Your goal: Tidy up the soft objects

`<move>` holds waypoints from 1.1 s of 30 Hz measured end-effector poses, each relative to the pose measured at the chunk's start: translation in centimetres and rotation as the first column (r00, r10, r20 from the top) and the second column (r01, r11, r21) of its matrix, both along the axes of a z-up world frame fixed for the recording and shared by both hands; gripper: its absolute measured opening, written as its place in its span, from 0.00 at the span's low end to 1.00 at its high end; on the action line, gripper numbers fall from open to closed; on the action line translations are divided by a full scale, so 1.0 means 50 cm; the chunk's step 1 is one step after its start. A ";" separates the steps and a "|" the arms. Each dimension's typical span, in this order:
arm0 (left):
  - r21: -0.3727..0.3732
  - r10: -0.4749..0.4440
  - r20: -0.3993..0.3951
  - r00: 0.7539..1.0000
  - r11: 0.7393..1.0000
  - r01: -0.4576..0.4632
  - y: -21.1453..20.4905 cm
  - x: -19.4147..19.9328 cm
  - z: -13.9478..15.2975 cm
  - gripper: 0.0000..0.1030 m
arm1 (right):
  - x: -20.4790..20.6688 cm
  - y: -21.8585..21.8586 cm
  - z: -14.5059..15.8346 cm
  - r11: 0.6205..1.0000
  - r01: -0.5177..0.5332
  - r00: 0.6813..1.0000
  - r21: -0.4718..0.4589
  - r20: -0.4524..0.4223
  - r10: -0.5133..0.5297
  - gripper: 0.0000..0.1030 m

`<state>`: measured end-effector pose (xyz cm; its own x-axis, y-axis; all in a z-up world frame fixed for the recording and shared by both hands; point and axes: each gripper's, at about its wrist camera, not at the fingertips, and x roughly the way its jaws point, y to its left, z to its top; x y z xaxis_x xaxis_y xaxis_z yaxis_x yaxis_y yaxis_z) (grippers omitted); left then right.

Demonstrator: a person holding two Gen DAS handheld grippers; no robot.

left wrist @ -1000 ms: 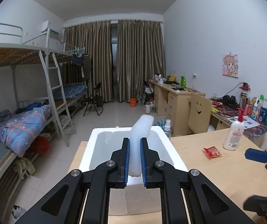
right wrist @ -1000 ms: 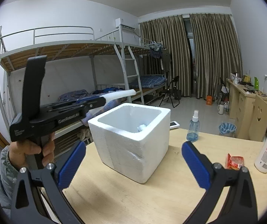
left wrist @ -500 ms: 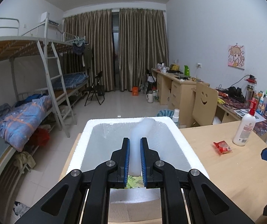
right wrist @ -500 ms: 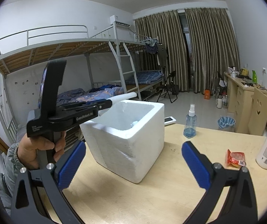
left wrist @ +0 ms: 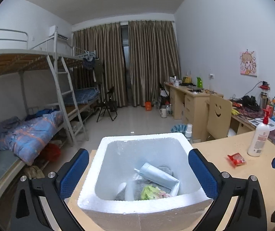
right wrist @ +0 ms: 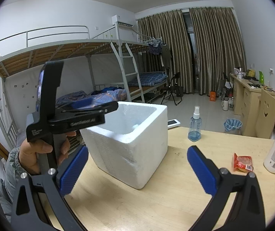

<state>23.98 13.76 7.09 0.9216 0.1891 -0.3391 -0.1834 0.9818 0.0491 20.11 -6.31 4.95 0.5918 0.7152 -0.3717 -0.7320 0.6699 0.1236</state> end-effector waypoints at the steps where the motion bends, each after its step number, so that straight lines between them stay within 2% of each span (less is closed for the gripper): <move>1: 0.001 -0.003 -0.006 1.000 1.000 0.003 -0.002 0.000 0.000 1.00 | -0.001 0.000 0.001 1.000 0.000 1.000 0.001 0.001 0.000 1.00; 11: -0.005 0.014 0.019 1.000 1.000 -0.014 -0.012 -0.043 0.015 1.00 | -0.009 -0.009 0.013 1.000 0.020 1.000 0.007 0.015 -0.021 1.00; 25: 0.013 0.046 0.144 0.989 0.999 -0.048 -0.076 -0.262 0.043 1.00 | -0.107 -0.046 0.043 0.998 0.035 0.996 0.043 0.080 -0.038 1.00; 33: -0.003 0.070 0.175 0.982 0.997 -0.071 -0.097 -0.336 0.030 1.00 | -0.168 -0.063 0.048 0.997 0.043 0.991 0.064 0.124 -0.051 1.00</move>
<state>7.20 8.90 8.61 0.9509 0.2566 -0.1732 -0.2581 0.9660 0.0138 11.73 -9.48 7.34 0.6645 0.7047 -0.2485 -0.7123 0.6979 0.0746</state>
